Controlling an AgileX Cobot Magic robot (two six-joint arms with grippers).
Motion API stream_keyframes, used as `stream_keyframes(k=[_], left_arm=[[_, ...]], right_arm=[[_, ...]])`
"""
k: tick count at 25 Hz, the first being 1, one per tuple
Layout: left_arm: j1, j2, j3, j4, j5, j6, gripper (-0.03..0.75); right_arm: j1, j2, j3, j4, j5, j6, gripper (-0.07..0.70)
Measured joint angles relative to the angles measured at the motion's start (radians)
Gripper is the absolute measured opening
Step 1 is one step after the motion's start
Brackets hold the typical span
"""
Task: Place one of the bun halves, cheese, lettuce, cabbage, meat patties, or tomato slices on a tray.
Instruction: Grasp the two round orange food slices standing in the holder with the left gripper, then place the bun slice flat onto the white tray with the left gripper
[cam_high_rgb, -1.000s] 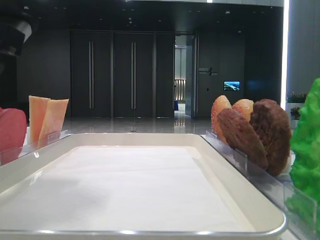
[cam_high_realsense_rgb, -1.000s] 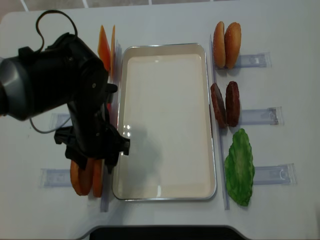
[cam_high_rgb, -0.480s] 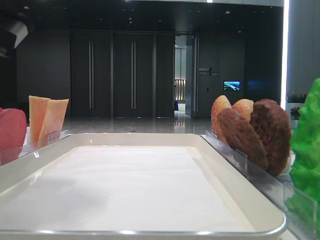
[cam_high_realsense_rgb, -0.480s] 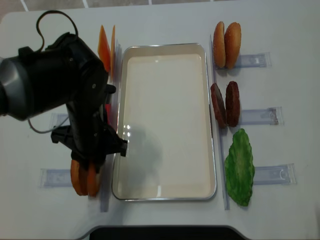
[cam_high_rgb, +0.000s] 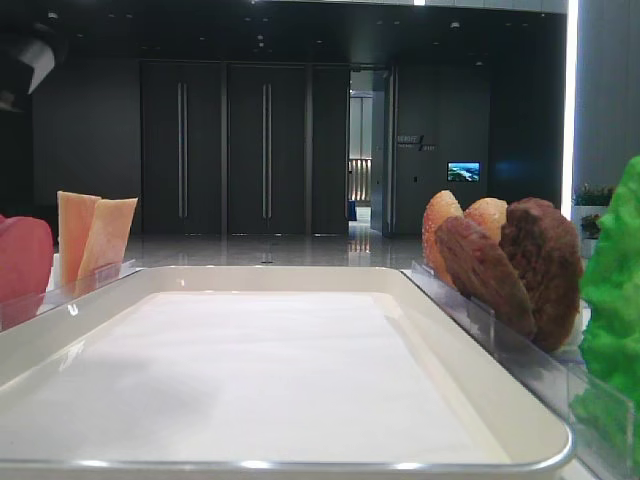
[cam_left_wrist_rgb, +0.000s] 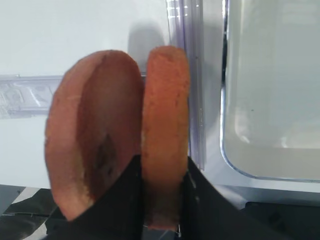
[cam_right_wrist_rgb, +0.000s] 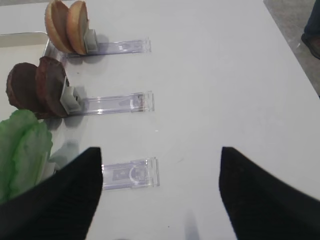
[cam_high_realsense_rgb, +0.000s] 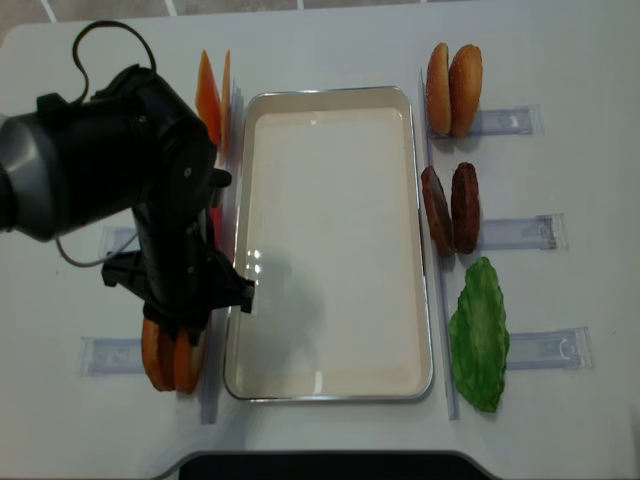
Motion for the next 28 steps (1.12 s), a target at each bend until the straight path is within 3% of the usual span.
stream_keyframes(k=[25, 27, 28], left_arm=[[0.0, -0.284, 0.0, -0.183, 0.023, -0.004, 0.138], [0.0, -0.285, 0.0, -0.213, -0.004, -0.002, 0.138], [0.0, -0.285, 0.0, -0.238, -0.045, 0.008, 0.138]], right_arm=[[0.0, 0.0, 0.0, 0.0, 0.0, 0.0, 0.472], [0.0, 0.0, 0.0, 0.0, 0.0, 0.0, 0.472], [0.0, 0.0, 0.0, 0.0, 0.0, 0.0, 0.472]])
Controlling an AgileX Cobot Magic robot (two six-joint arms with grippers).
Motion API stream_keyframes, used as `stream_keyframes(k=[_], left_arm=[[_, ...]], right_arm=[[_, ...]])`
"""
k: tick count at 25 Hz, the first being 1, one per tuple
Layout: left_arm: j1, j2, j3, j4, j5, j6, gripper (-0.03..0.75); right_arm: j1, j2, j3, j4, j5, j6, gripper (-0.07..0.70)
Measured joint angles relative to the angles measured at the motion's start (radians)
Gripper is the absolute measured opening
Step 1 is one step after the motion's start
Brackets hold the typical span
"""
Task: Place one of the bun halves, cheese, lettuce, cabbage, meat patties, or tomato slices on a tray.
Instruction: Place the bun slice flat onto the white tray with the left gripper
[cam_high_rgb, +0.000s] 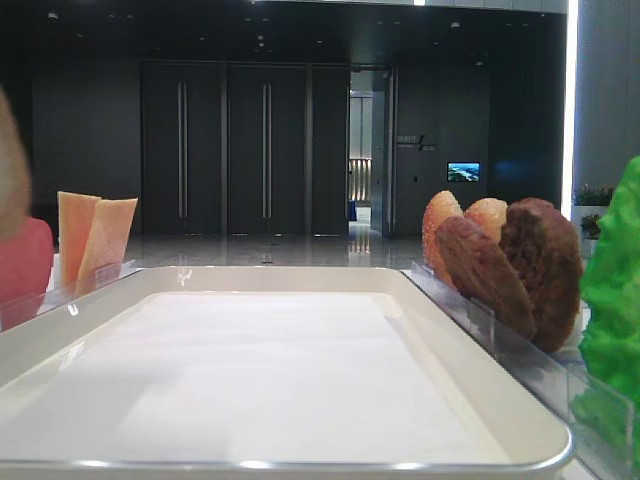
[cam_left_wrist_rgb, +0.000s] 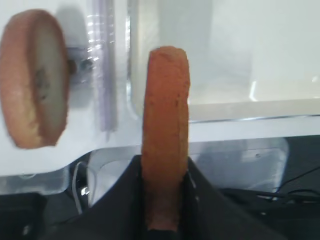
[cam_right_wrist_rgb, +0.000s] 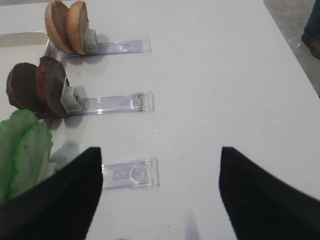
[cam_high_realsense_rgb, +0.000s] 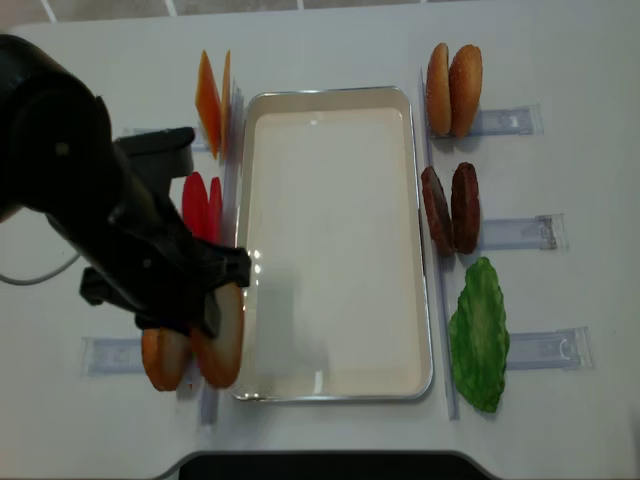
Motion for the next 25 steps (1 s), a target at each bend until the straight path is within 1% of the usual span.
stream_keyframes(k=[2, 6, 9, 14, 18, 20, 21, 22, 23, 24, 25], left_arm=[[0.0, 0.002, 0.0, -0.056, -0.093, 0.032, 0.137], [0.0, 0.034, 0.006, -0.161, -0.217, 0.11, 0.138], [0.0, 0.058, 0.046, -0.259, -0.324, 0.194, 0.137], [0.02, 0.102, 0.143, -0.456, -0.466, 0.362, 0.135], [0.026, 0.149, 0.168, -0.584, -0.545, 0.504, 0.135], [0.026, 0.183, 0.169, -0.67, -0.575, 0.582, 0.135], [0.026, 0.206, 0.17, -0.712, -0.584, 0.631, 0.135], [0.026, 0.251, 0.17, -0.812, -0.588, 0.733, 0.135], [0.026, 0.274, 0.17, -0.856, -0.588, 0.771, 0.135], [0.026, 0.274, 0.17, -0.856, -0.588, 0.771, 0.135], [0.026, 0.294, 0.17, -0.885, -0.588, 0.81, 0.135]], right_arm=[[0.0, 0.0, 0.0, 0.0, 0.0, 0.0, 0.472], [0.0, 0.0, 0.0, 0.0, 0.0, 0.0, 0.472], [0.0, 0.0, 0.0, 0.0, 0.0, 0.0, 0.472], [0.0, 0.0, 0.0, 0.0, 0.0, 0.0, 0.472], [0.0, 0.0, 0.0, 0.0, 0.0, 0.001, 0.472], [0.0, 0.0, 0.0, 0.0, 0.0, 0.001, 0.472], [0.0, 0.0, 0.0, 0.0, 0.0, 0.001, 0.472], [0.0, 0.0, 0.0, 0.0, 0.0, 0.001, 0.472], [0.0, 0.0, 0.0, 0.0, 0.0, 0.001, 0.472], [0.0, 0.0, 0.0, 0.0, 0.0, 0.001, 0.472], [0.0, 0.0, 0.0, 0.0, 0.0, 0.001, 0.472]])
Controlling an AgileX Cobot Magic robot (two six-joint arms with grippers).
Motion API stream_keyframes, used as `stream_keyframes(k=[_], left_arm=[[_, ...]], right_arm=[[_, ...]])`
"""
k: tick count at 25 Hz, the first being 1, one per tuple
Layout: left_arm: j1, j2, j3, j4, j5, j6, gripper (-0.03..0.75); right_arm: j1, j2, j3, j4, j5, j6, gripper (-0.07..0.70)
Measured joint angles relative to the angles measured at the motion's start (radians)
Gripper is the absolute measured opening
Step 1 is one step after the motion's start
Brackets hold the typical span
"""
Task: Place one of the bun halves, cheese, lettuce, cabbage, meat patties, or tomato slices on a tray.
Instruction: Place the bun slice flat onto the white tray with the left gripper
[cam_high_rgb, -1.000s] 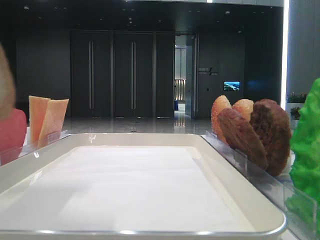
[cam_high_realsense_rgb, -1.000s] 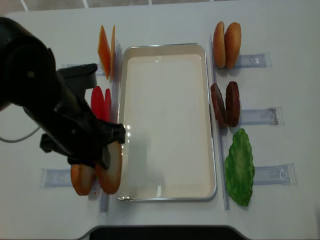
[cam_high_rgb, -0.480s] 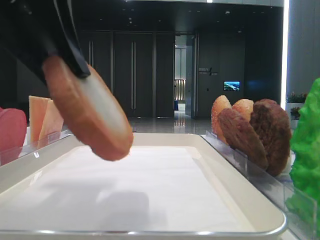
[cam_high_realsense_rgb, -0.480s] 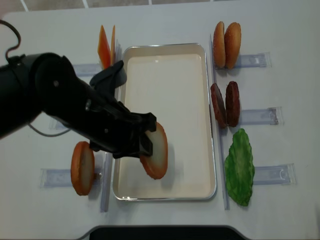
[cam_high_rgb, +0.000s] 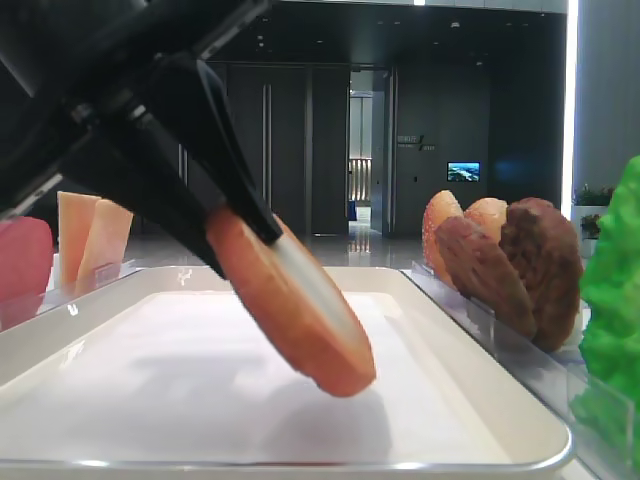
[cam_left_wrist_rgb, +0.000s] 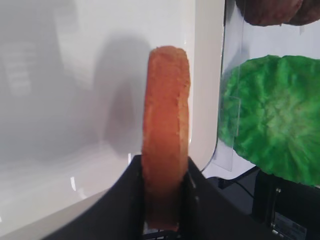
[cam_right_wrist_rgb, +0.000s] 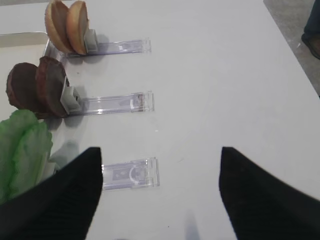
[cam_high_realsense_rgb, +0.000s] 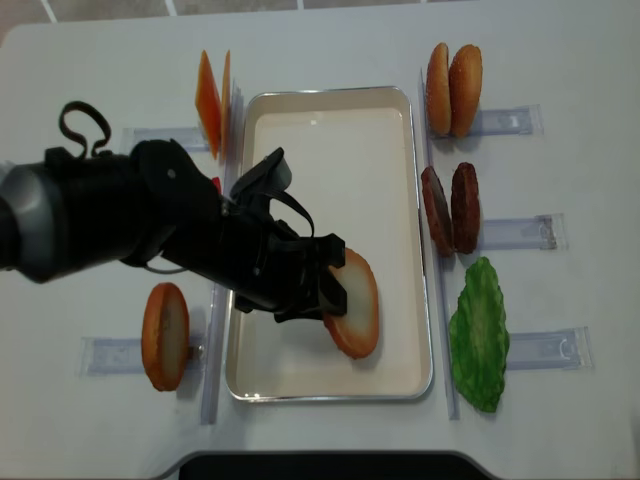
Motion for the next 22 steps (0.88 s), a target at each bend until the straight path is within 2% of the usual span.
stream_keyframes(k=[9, 22], left_arm=[[0.042, 0.067, 0.0, -0.12, 0.016, 0.171, 0.135], [0.069, 0.088, 0.0, -0.142, 0.028, 0.219, 0.135]], right_arm=[[0.0, 0.0, 0.0, 0.0, 0.0, 0.0, 0.472], [0.0, 0.0, 0.0, 0.0, 0.0, 0.0, 0.472]])
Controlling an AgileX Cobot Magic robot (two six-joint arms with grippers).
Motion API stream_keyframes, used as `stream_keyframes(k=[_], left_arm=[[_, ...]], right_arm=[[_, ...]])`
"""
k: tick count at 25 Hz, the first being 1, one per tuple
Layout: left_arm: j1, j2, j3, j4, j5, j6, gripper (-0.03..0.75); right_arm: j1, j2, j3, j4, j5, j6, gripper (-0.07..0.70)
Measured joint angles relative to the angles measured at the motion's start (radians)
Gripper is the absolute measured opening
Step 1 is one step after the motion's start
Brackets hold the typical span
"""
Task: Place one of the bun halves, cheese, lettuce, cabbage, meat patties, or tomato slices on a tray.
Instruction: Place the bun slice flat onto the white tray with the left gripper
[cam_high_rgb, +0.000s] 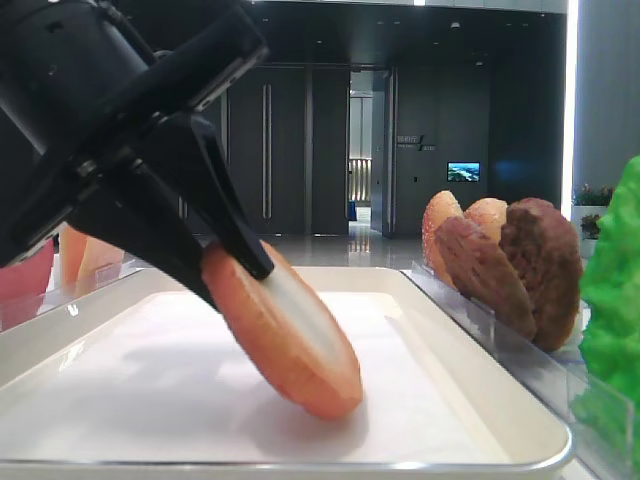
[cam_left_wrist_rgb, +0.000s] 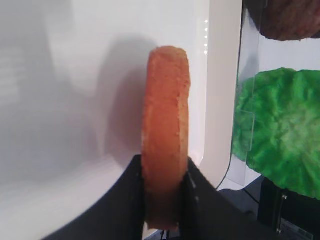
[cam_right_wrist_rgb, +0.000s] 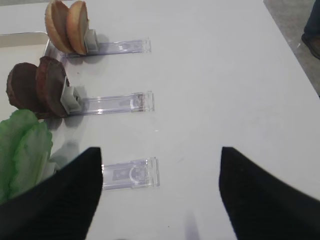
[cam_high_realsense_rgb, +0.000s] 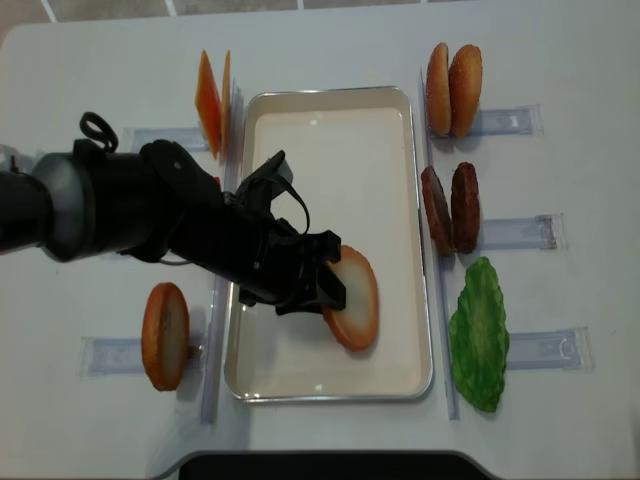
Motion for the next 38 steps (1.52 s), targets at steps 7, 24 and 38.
stream_keyframes(k=[7, 24, 38], left_arm=[[0.001, 0.004, 0.0, 0.0, 0.0, 0.001, 0.135], [0.002, 0.021, -0.005, 0.03, 0.003, -0.04, 0.201], [0.002, 0.023, -0.005, 0.125, 0.03, -0.127, 0.474]], right_arm=[[0.0, 0.0, 0.0, 0.0, 0.0, 0.0, 0.472], [0.0, 0.0, 0.0, 0.0, 0.0, 0.0, 0.472], [0.0, 0.0, 0.0, 0.0, 0.0, 0.0, 0.472]])
